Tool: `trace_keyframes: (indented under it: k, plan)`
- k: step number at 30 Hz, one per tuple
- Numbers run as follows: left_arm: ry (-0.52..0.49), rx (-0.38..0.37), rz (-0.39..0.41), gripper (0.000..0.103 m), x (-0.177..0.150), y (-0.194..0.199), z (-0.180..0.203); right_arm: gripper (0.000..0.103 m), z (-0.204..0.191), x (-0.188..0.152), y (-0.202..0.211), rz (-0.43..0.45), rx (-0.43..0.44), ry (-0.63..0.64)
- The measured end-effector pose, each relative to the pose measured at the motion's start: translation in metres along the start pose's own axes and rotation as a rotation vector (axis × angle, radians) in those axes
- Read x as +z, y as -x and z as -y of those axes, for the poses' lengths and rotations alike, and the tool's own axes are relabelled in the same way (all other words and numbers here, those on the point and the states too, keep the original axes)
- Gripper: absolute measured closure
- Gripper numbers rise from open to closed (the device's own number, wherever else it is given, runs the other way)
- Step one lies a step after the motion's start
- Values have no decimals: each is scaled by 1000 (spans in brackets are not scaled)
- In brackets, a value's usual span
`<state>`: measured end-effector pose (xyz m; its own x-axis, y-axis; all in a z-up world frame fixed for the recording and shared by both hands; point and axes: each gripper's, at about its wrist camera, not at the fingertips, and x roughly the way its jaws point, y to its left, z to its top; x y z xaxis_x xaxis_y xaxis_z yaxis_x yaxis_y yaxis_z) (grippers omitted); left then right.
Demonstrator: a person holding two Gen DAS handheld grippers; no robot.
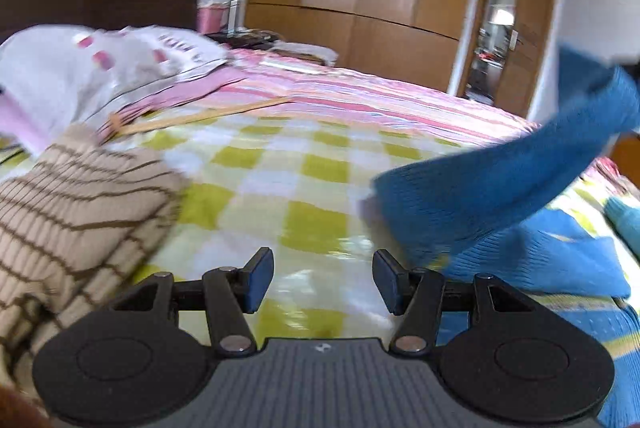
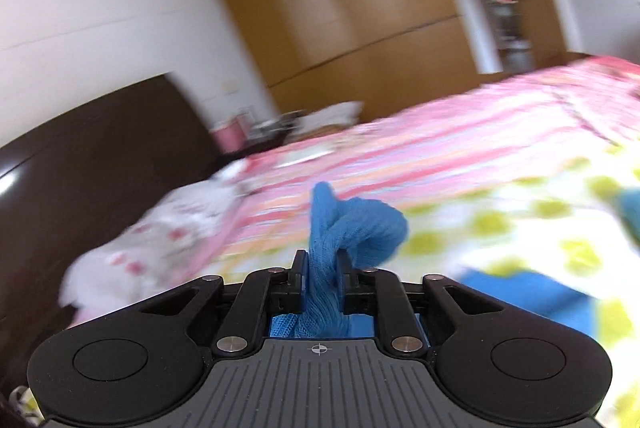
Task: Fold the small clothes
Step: 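Lay the sleeve on the sweater body and open the right gripper, then grasp the side edge of the blue sweater with the right gripper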
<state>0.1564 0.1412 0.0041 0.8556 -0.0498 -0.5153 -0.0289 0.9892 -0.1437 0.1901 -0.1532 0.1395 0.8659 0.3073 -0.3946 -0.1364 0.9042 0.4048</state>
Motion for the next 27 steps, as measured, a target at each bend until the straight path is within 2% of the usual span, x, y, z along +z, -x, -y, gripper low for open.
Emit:
trace_keyframes:
  k: [4,8,12,14,18,22,27]
  plan:
    - [-90,-9,-1,43,-2,0,36,76,52,-26,-3,-84,-135,-75]
    - [-151,-15,-22,43,-2,-8,62,65,91,-43,-1,-103,-172,-118]
    - [-226,-6,-26,43,1,-14,84,65,114,-54,5,-74,-203,5]
    - [-263,-2,-22,43,4,-17,91,65,125,-57,-1,-102,-204,107]
    - [-295,12,-20,43,8,-21,100,64,139,-53,-28,-168,-155,226]
    - [-270,18,-28,43,9,-26,102,59,136,-40,-65,-245,-78,333]
    - [-284,28,-35,43,1,-36,110,57,130,-38,-99,-400,-2,425]
